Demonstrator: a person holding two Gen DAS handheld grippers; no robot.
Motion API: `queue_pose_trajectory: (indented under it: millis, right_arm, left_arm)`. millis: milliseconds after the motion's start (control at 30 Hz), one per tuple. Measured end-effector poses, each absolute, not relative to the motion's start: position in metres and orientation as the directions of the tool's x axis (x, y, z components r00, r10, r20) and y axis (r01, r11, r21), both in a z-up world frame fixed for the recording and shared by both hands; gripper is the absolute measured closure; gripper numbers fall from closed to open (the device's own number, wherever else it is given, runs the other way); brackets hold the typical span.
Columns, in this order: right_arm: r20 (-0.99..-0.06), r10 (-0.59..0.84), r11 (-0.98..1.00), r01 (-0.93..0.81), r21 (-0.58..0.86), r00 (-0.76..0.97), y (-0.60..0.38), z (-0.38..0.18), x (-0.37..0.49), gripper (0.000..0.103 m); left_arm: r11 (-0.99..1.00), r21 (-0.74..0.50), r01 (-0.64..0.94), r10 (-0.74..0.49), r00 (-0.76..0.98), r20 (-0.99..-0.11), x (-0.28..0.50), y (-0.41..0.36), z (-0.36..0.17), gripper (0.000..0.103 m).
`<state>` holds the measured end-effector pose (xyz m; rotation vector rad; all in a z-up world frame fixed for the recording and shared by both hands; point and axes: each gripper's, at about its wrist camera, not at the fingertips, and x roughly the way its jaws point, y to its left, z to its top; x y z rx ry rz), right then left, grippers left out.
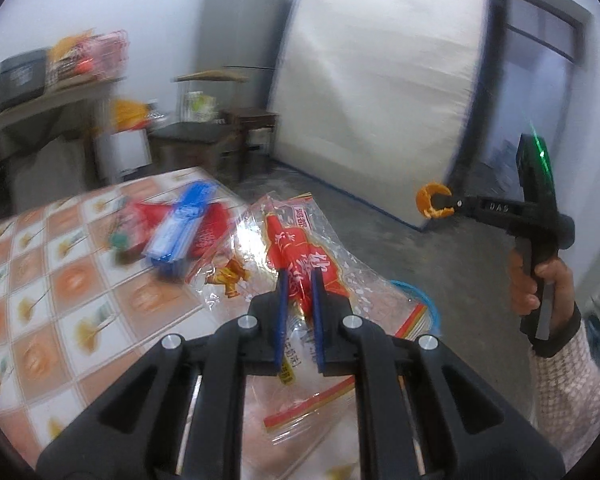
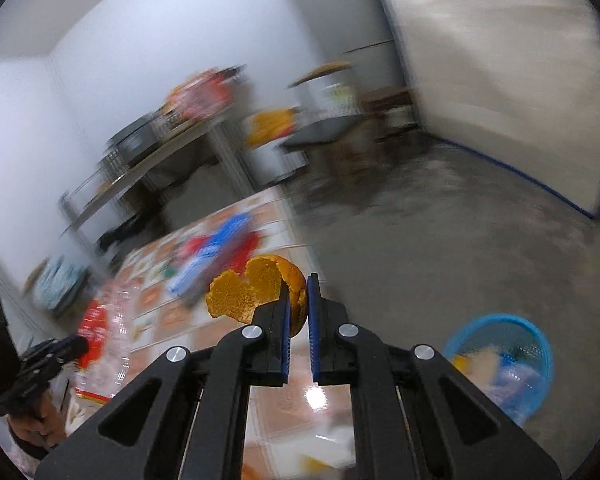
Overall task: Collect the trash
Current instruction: 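Carry the snack bag and orange peel over the blue wastebasket, then open both grippers to drop the bag and peel into the wastebasket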
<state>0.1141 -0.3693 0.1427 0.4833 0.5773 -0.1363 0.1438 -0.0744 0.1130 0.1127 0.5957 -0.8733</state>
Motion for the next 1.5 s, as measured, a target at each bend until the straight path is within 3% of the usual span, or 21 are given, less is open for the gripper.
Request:
queue_pose_trajectory:
  millis: [200, 367, 600, 733, 833, 933, 1033, 1133, 1167, 1200, 1300, 1500]
  right_arm:
    - [-0.608, -0.167, 0.765, 0.491, 0.417, 0.776, -0.450, 0.096, 0.024, 0.095]
    - [-0.659, -0.224, 0.658, 0.610, 0.441, 0.718, -0.496, 0.045, -0.033, 0.095]
    - [-0.733, -0.227, 0.529, 0.713, 0.460, 0.641, -0.539, -0.028, -0.075, 0.095]
    - [-0.781, -0.177, 0.493, 0.741, 0.456, 0.598, -0.559, -0.074, -0.065, 0.095]
    - [-0.803, -0.140, 0.486, 0.747, 0.455, 0.580, -0.571, -0.104, -0.051, 0.095]
    - [-0.817, -0.122, 0.496, 0.748, 0.442, 0.564, -0.577, -0.125, -0.035, 0.095]
    - [-0.845, -0.079, 0.520, 0.745, 0.418, 0.529, -0.587, -0.166, -0.004, 0.094]
    - [-0.884, -0.046, 0.542, 0.755, 0.370, 0.466, -0.590, -0.202, 0.020, 0.088]
    - [-0.889, -0.032, 0.542, 0.755, 0.369, 0.457, -0.591, -0.210, 0.024, 0.078]
    - [-0.892, -0.023, 0.539, 0.757, 0.369, 0.451, -0.591, -0.216, 0.025, 0.068]
    - [-0.873, -0.034, 0.529, 0.750, 0.397, 0.486, -0.592, -0.218, 0.018, 0.054]
    - [-0.818, -0.072, 0.485, 0.736, 0.471, 0.571, -0.604, -0.201, -0.005, 0.052]
  left_arm:
    - [0.460, -0.134, 0.878, -0.761, 0.311, -0.569, 0.122, -0.195, 0.110, 0.094]
    - [0.310, -0.219, 0.925, -0.765, 0.106, -0.636, 0.099, -0.300, 0.081, 0.094]
    - [0.291, -0.216, 0.932, -0.646, 0.025, -0.763, 0.070, -0.422, -0.017, 0.094]
    - [0.345, -0.163, 0.924, -0.569, 0.068, -0.820, 0.078, -0.464, -0.076, 0.094]
    - [0.405, -0.204, 0.891, -0.523, 0.043, -0.851, 0.099, -0.489, -0.113, 0.093]
    - [0.412, -0.108, 0.905, -0.496, 0.123, -0.860, 0.111, -0.513, -0.140, 0.087]
    - [0.437, -0.008, 0.899, -0.440, 0.206, -0.874, 0.118, -0.525, -0.166, 0.056]
    - [0.439, 0.011, 0.898, -0.415, 0.214, -0.885, 0.122, -0.528, -0.177, 0.043]
    - [0.438, 0.007, 0.899, -0.417, 0.211, -0.884, 0.120, -0.528, -0.176, 0.038]
    - [0.441, 0.004, 0.897, -0.427, 0.214, -0.879, 0.121, -0.525, -0.173, 0.037]
    - [0.438, -0.035, 0.898, -0.478, 0.200, -0.855, 0.124, -0.525, -0.155, 0.034]
    - [0.369, -0.135, 0.920, -0.603, 0.126, -0.788, 0.104, -0.511, -0.101, 0.033]
